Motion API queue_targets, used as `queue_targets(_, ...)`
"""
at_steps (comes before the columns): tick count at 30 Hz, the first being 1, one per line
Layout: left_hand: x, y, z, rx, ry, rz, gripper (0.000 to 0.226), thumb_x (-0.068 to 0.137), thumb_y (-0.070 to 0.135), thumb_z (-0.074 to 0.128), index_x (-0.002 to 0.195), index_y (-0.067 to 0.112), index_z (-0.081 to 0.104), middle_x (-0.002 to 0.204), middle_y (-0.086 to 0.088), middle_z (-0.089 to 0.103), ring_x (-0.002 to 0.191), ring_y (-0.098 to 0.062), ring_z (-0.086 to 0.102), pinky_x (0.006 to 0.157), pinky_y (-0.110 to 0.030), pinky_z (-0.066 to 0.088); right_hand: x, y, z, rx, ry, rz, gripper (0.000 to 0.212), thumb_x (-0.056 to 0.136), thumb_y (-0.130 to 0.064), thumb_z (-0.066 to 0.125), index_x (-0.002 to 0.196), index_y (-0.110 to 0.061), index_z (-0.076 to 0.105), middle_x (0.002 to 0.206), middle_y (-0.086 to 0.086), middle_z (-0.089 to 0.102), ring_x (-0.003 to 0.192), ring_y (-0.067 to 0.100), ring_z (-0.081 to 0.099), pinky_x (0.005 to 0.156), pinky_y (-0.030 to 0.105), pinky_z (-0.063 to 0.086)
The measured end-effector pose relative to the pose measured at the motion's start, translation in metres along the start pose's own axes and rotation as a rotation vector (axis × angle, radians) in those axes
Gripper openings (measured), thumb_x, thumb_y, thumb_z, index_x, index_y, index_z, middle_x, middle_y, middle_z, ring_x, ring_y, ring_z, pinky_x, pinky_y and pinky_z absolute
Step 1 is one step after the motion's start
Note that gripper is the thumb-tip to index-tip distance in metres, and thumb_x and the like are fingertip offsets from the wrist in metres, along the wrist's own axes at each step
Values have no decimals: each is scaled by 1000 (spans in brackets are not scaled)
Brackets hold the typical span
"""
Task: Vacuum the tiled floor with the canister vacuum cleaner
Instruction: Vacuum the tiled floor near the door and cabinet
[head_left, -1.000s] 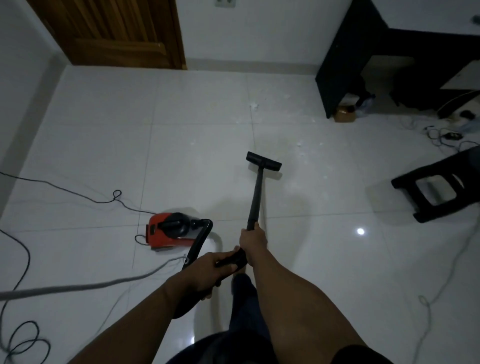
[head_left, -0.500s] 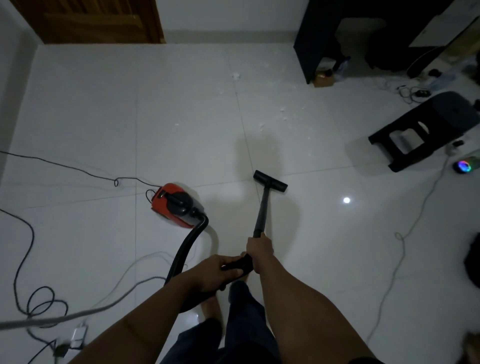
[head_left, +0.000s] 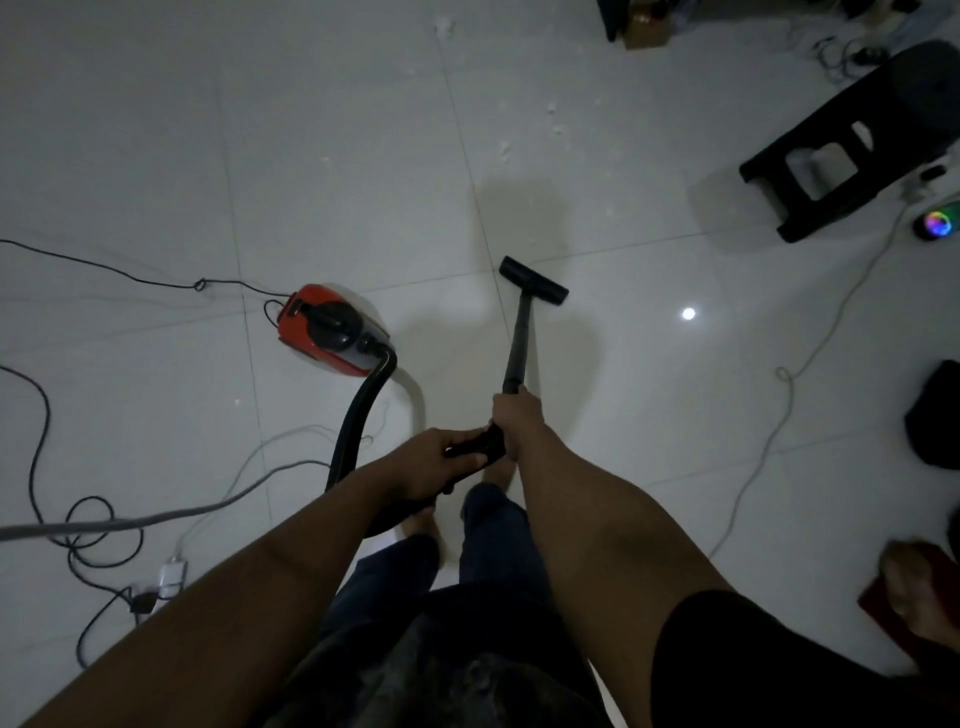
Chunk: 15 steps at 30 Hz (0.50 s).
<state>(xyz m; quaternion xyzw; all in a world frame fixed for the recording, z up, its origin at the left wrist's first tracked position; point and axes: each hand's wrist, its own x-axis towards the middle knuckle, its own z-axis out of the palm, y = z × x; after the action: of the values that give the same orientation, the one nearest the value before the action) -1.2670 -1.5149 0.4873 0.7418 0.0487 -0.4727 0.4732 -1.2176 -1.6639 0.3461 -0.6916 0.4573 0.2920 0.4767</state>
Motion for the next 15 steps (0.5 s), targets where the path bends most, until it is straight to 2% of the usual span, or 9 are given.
queue_targets(3,14,8,11,46,-29,-12,48,100,34,55,146,35,43,84,1,63,49,-5,52,45,-15,46,15,7,-9,-2,-6,6,67,82,-28,49,148,-29,40,109,10,67,89,31,68,77,47,61)
queue_targets(6,41,17,18,54,-35,-53,51,96,45,57,145,44,41,103,-21,68,65,-17,61,60,-39,58,35,0,-26,-26,-16,-17,70,80,-32,49,149,-32,39,110,8,67,90,30,68,78,49,61)
queue_targets(8,59,24,22,48,-32,-71,54,93,51,57,143,50,39,110,-28,66,70,-26,62,62,-44,59,46,-10,-40,-25,-13,-26,65,83,-30,52,147,-31,41,110,9,67,92,31,68,79,49,61)
queue_targets(11,85,48,36,-9,-33,-93,54,93,50,57,144,49,39,92,-27,65,63,-28,58,58,-44,56,63,-30,-72,-91,-28,-43,61,88,-26,54,148,-28,41,111,10,66,94,30,67,80,46,61)
queue_targets(13,102,74,45,-62,-35,-110,51,97,44,56,145,45,40,78,-16,58,51,-23,53,48,-32,50,77,-47,-97,-189,-37,-83,61,91,-25,53,151,-25,38,116,10,64,98,29,66,80,41,60)
queue_targets(15,118,103,55,-101,-25,-96,47,100,38,54,146,38,42,74,-8,56,41,-11,50,42,-24,44,93,-66,-124,-310,-49,-136,60,93,-25,52,152,-23,37,121,10,62,101,29,64,77,37,58)
